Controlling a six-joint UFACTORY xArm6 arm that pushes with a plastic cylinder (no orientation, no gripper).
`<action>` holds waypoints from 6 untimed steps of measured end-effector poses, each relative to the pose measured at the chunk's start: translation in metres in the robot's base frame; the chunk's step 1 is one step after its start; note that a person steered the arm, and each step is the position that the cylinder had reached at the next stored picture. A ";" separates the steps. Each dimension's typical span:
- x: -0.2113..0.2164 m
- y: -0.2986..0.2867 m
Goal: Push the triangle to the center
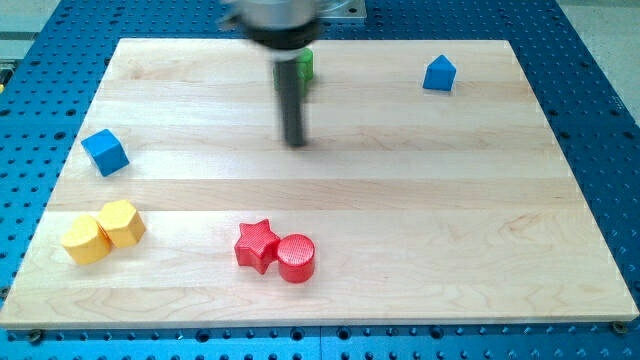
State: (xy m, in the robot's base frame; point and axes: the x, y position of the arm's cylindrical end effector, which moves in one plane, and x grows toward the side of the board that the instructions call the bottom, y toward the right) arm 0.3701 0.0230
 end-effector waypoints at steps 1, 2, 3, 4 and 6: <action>-0.028 0.131; -0.078 0.193; -0.109 0.163; -0.091 0.070; -0.050 0.128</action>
State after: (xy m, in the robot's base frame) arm 0.3201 0.1506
